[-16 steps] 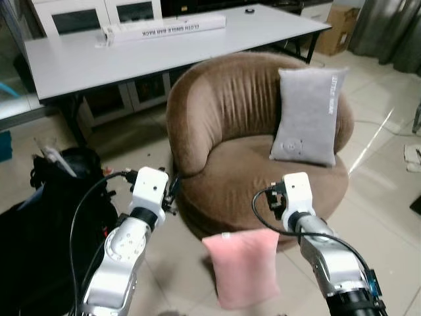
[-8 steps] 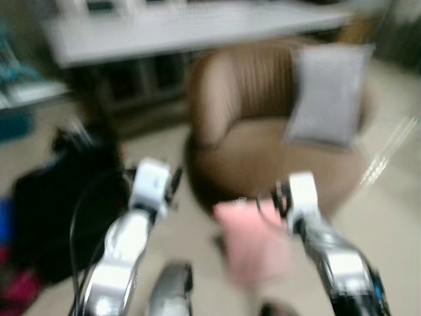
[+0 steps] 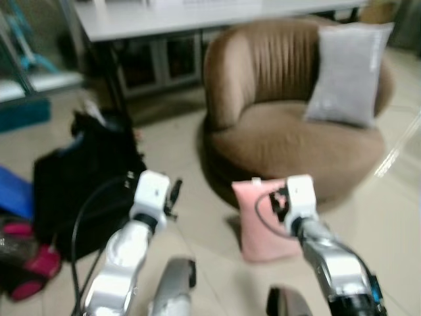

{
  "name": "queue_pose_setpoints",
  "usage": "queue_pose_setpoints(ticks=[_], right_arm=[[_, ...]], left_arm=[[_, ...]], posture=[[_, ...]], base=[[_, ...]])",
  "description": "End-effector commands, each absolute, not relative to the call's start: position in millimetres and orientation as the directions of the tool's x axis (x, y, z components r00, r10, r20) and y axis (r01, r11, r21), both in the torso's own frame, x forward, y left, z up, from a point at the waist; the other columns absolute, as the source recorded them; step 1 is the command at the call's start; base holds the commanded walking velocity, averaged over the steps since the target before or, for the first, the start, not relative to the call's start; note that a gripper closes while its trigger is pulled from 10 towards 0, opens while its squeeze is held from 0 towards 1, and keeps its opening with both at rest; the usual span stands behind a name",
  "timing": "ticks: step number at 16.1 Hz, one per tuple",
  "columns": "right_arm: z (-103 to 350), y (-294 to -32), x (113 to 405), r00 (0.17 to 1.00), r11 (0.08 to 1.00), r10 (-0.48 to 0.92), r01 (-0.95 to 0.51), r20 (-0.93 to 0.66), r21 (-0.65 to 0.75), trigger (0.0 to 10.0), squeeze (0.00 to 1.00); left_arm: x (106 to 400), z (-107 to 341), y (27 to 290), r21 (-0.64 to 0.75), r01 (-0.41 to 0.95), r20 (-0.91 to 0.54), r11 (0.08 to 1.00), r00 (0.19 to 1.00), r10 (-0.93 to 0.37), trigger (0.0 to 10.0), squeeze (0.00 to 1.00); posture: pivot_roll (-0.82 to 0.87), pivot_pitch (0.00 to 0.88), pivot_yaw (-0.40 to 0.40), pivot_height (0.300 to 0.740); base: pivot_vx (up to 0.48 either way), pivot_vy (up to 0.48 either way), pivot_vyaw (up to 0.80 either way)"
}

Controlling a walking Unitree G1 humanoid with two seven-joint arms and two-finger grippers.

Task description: Move the pillow to the sofa from floor

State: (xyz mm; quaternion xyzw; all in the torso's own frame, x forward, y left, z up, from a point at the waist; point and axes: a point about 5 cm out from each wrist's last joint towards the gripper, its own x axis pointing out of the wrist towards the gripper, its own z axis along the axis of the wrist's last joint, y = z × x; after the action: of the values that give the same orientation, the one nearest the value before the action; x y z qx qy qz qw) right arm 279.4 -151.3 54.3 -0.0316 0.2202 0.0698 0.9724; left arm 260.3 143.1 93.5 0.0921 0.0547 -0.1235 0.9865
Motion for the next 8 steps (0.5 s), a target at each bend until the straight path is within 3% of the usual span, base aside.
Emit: queue_pose_setpoints(ticks=[1, 5, 8], right_arm=[[60, -156, 282, 0.904, 0.989, 0.106, -0.140, -0.415, -0.053, 10.0, 0.00], [64, -163, 280, 0.908, 0.991, 0.072, -0.110, -0.413, -0.071, 10.0, 0.00], [75, -186, 268, 0.919, 0.993, -0.018, -0.030, -0.393, -0.115, 10.0, 0.00]], left_arm=[[263, 100, 140, 0.179, 0.260, -0.103, 0.949, 0.964, -0.245, 10.0, 0.00], [265, 100, 140, 0.190, 0.264, -0.102, 0.946, 0.963, -0.248, 10.0, 0.00], [276, 98, 126, 0.186, 0.308, -0.092, 0.933, 0.951, -0.296, 10.0, 0.00]], posture=[[0.06, 0.000, 0.016, 0.619], [0.04, 0.000, 0.003, 0.619], [-0.05, 0.000, 0.035, 0.619]], base=[[0.000, 0.000, 0.00], [0.000, 0.000, 0.00], [0.000, 0.000, 0.00]])
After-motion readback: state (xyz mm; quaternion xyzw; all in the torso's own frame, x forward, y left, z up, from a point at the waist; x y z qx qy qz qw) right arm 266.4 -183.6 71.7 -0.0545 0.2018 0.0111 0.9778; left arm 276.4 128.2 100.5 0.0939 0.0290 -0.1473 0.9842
